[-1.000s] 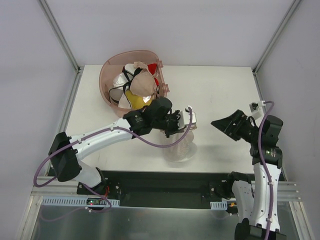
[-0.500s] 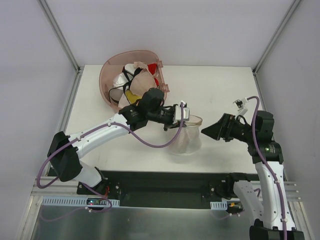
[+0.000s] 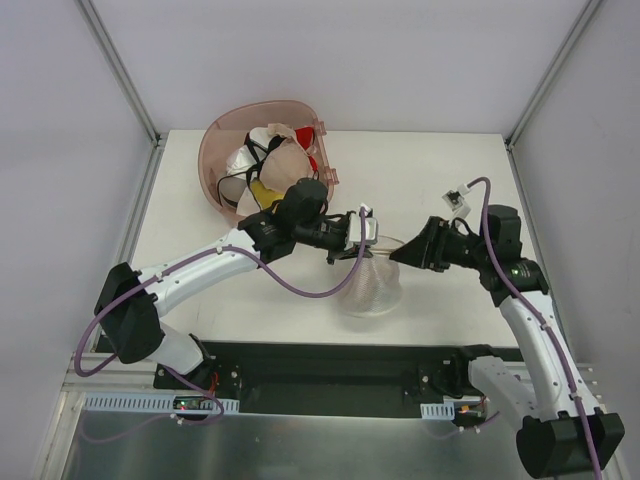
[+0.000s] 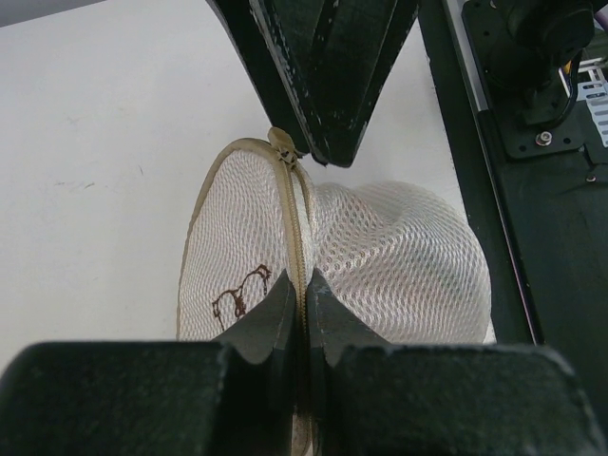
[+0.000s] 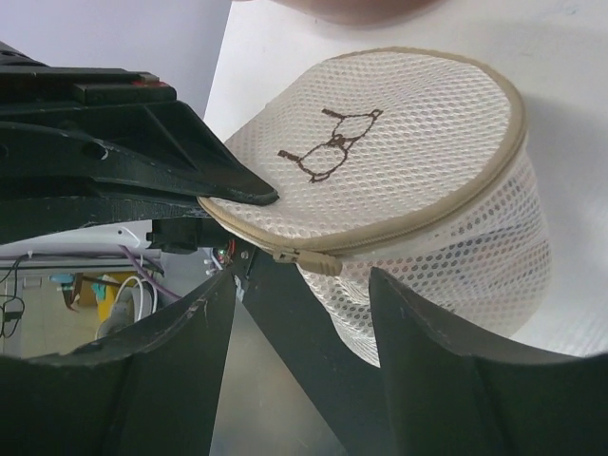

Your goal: Unzip the laundry bag and remove the bra

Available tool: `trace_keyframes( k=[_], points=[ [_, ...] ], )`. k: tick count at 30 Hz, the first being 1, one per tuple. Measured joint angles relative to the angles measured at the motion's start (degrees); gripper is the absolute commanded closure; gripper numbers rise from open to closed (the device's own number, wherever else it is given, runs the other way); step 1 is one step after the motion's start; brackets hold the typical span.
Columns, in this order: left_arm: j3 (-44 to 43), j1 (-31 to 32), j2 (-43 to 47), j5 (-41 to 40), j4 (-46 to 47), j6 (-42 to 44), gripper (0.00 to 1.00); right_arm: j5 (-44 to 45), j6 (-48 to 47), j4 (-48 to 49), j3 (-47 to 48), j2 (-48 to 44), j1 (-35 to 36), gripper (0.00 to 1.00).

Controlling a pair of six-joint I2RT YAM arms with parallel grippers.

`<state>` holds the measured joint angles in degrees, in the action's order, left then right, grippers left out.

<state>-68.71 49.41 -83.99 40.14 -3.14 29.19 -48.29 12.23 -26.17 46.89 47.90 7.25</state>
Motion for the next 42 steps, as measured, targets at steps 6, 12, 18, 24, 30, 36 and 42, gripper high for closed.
trace_keyframes(
  k=[6,12,18,24,30,36,42],
  points=[
    [0.24,0.00,0.02,0.00,0.76,-0.13,1.00,1.57,0.22,1.16,0.02,2.47,2.84,0.44],
    [0.63,0.00,0.39,0.11,1.07,-0.17,1.00,4.11,0.26,1.51,0.37,2.51,3.04,0.45],
    [1.25,-0.02,1.20,0.07,1.20,-0.17,1.00,7.52,0.13,1.05,1.68,1.53,3.10,0.45],
    [1.97,-0.02,2.08,0.07,1.20,-0.17,1.00,8.59,0.42,1.14,2.08,0.68,3.10,0.48],
    [2.10,-0.02,2.10,0.04,1.18,-0.20,1.00,8.22,1.07,1.44,2.08,0.70,3.30,0.57],
    [2.12,-0.02,2.10,0.00,1.18,-0.20,1.00,7.63,1.25,1.46,2.08,0.52,4.02,0.60],
    [2.10,-0.02,2.10,-0.17,1.20,-0.20,1.00,7.04,1.16,0.59,1.99,-1.62,4.37,0.63]
  ],
)
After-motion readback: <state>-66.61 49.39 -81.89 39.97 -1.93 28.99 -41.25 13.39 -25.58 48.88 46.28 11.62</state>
